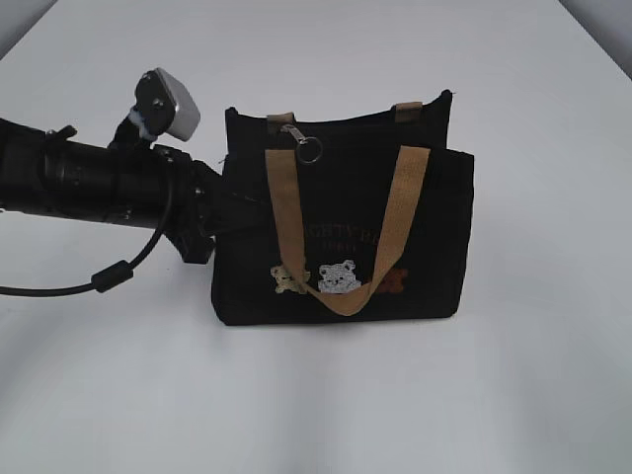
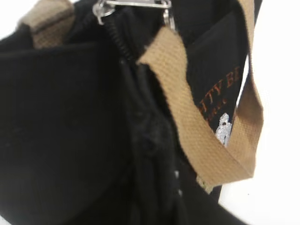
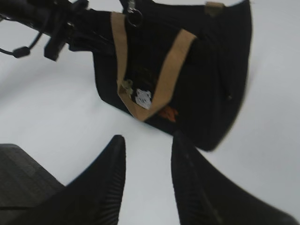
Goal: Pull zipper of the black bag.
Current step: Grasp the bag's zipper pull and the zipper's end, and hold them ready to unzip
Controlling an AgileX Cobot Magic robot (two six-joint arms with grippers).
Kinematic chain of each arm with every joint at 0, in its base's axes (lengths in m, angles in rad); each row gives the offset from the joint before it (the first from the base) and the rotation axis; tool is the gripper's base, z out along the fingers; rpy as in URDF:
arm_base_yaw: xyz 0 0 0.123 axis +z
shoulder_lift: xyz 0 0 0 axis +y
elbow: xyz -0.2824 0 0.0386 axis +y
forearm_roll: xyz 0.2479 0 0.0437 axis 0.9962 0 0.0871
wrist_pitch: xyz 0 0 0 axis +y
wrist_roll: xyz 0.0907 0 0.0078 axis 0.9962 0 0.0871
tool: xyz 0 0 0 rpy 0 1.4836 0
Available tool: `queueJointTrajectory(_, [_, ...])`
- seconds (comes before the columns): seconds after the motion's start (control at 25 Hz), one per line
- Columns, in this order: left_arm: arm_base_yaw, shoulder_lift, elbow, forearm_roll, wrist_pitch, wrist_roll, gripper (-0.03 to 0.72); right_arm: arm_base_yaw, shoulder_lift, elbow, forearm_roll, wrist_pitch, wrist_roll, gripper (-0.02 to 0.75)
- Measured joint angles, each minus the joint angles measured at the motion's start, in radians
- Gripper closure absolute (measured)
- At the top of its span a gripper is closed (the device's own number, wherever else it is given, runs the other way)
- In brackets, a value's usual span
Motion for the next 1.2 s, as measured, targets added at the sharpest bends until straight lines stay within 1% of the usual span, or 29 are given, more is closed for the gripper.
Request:
queueJointTrajectory(0.12, [0.000,0.000,0.000,-0.001,-0.002,0.000,0.623,0.000,0.283,-0.050,0.270,-0.041,-0.325,0.472])
queueJointTrajectory(0.2, [-0.001,0.000,0.000,-0.002,-0.002,0.000,0.623,0.002,0.474,-0.108,0.380,-0.042,-0.516,0.472])
queueJointTrajectory(0.28, [-0.001,0.000,0.000,-0.002,-0.002,0.000,0.623,0.029,0.631,-0.195,0.434,-0.066,-0.647,0.472])
queueJointTrajectory(0.4, [-0.001,0.000,-0.001,-0.002,-0.002,0.000,0.623,0.119,0.822,-0.331,0.458,-0.092,-0.781,0.472])
queueJointTrajectory(0.56, [-0.001,0.000,-0.001,-0.003,-0.002,0.000,0.623,0.249,1.009,-0.486,0.457,-0.159,-0.891,0.472])
queueJointTrajectory(0.76, [-0.002,0.000,-0.001,-0.004,-0.002,0.000,0.623,0.350,1.148,-0.589,0.454,-0.257,-1.000,0.472])
queueJointTrajectory(0.96, [-0.002,0.000,-0.001,-0.004,-0.002,0.000,0.623,0.413,1.223,-0.620,0.450,-0.323,-1.042,0.472])
queueJointTrajectory(1.2, [-0.002,0.000,-0.001,-0.004,-0.003,0.000,0.623,0.419,1.262,-0.623,0.450,-0.377,-1.056,0.474])
